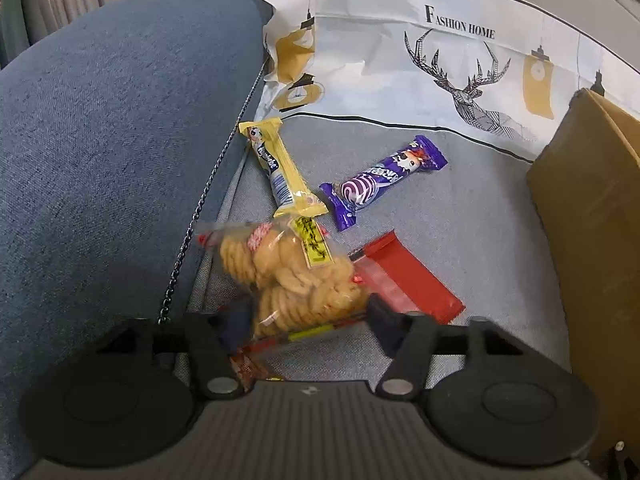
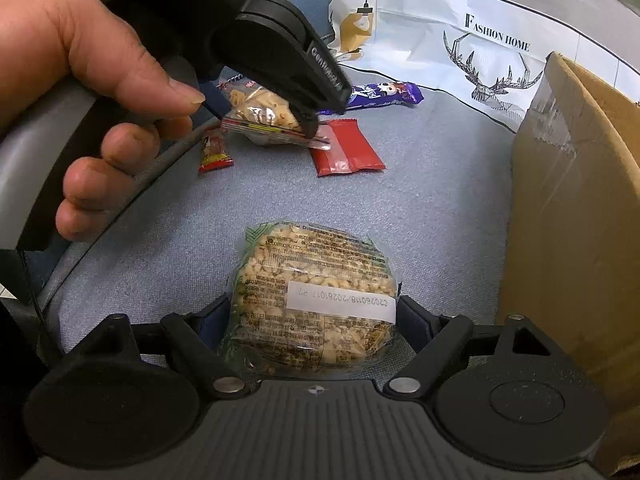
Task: Organize snacks
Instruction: 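Grasp the cookie bag with yellow label with left tool while right tool holds nut bag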
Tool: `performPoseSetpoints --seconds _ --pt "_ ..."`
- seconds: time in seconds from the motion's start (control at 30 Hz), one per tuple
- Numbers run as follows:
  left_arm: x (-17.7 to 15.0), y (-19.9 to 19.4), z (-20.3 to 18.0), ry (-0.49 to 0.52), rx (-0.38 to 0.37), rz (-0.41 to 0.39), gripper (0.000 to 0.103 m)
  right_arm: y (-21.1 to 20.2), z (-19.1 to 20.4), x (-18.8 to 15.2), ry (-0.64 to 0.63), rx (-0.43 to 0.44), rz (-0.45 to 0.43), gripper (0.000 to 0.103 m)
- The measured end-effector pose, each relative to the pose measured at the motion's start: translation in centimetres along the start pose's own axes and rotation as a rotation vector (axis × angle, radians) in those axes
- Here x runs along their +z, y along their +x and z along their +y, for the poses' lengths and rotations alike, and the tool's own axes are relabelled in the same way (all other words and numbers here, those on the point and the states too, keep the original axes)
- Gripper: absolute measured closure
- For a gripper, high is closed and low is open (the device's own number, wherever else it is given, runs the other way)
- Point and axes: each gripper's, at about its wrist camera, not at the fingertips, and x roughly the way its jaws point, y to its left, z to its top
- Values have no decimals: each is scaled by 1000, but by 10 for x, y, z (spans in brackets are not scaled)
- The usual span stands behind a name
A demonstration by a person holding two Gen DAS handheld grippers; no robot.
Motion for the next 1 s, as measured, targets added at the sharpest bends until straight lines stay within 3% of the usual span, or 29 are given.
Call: performPoseSetpoints --seconds 0.07,0.1,0.27,0.3,0.47,0.57,0.67,0.77,0.87,0.93,1.0 --pt "-1 -3 1 1 -9 -10 52 -1 1 0 -3 -4 -4 21" --pt "-1 -5 1 -2 -14 -16 59 -2 2 -1 -5 -7 -6 21" --pt "0 -18 4 -15 -37 -60 67 -8 5 -3 -13 -24 -29 22" --pt "-1 -22 4 -17 -42 -67 75 -9 4 -3 -11 -27 -35 22" --pt "-4 -33 7 -44 -83 -66 76 -18 1 -2 -2 -32 -69 22" --pt "-9 -37 10 -70 -123 -23 77 -21 3 -3 -6 -29 -74 22" --pt "-19 -32 16 -133 -245 97 76 -24 4 -5 -19 -31 -72 22" --pt "-24 -32 11 -127 -326 140 65 -24 6 -6 -29 -28 -70 22" --pt "-21 -43 5 -77 -338 81 40 -21 5 -5 -31 -29 -62 22" --pt "-18 -48 9 -107 -342 33 30 -18 5 -5 -29 -25 -55 22" --pt "-13 -48 17 -159 -306 3 13 -15 4 -4 -29 -22 -49 22"
